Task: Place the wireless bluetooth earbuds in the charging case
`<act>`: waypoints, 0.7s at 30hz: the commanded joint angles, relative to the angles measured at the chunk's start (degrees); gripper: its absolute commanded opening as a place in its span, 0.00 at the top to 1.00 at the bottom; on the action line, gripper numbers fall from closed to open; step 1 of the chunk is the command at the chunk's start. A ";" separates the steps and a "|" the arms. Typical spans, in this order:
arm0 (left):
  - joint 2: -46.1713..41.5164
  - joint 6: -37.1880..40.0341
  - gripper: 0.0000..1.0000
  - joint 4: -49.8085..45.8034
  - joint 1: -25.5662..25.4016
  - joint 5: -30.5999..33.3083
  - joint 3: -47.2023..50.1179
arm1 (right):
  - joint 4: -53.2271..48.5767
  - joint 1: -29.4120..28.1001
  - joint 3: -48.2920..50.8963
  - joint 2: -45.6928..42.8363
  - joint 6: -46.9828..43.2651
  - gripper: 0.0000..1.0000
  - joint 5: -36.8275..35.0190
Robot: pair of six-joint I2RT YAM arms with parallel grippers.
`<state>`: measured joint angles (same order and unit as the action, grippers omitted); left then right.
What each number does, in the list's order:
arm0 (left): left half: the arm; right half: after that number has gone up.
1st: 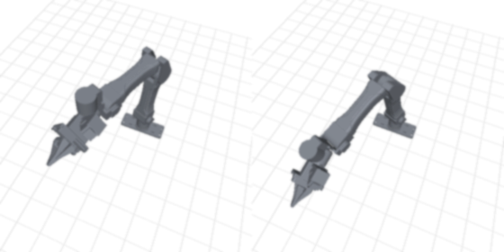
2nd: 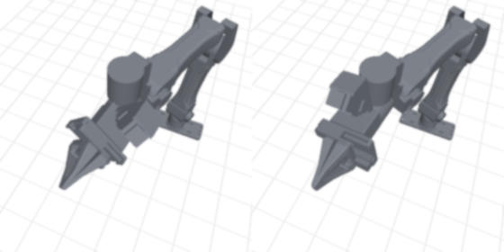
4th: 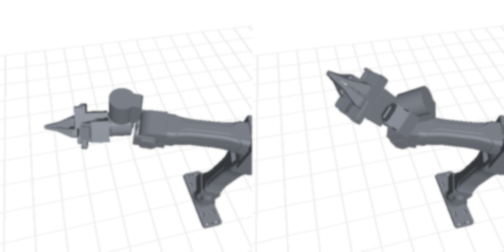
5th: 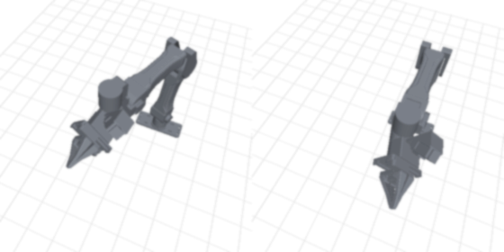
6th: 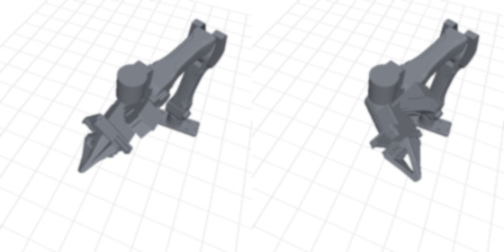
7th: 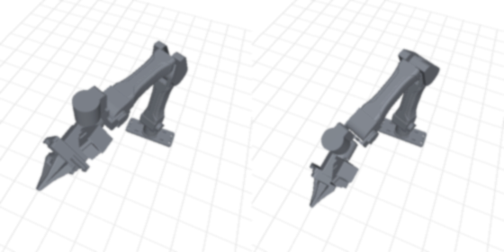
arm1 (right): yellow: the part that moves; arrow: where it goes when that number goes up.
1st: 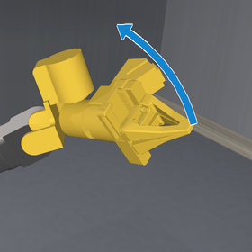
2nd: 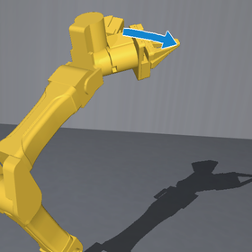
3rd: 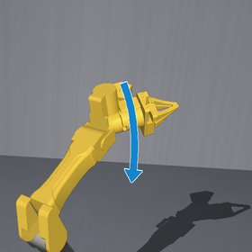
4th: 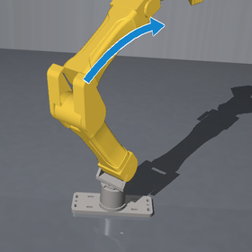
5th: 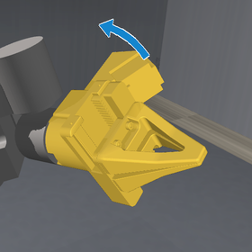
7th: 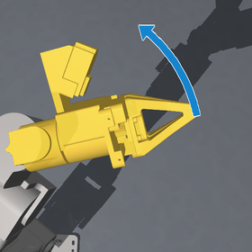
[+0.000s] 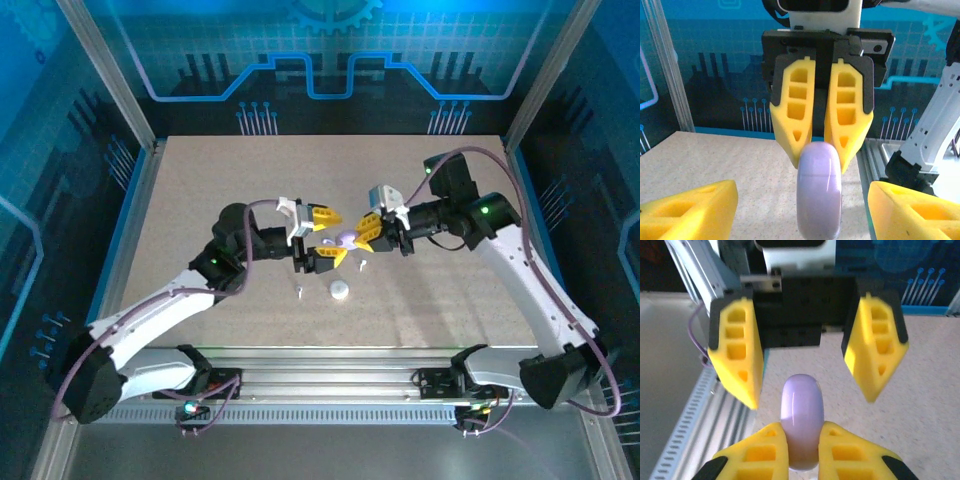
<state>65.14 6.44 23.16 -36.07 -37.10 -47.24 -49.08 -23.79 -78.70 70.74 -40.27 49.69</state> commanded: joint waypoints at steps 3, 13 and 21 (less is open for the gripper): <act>-2.59 17.89 0.32 -25.66 -0.25 0.19 -5.49 | -3.04 -4.30 1.63 -4.06 -4.55 0.92 -13.48; -2.02 25.37 0.37 -35.28 -1.60 -0.97 -7.69 | -2.78 -10.39 1.84 -4.70 -7.28 0.93 -21.01; -2.80 22.22 0.37 -27.12 -2.82 2.72 -4.28 | -3.48 -12.59 1.06 -2.55 -7.04 0.92 -19.29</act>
<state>62.98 28.84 -7.25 -38.35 -35.83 -52.58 -51.03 -35.22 -77.45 67.55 -46.63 29.98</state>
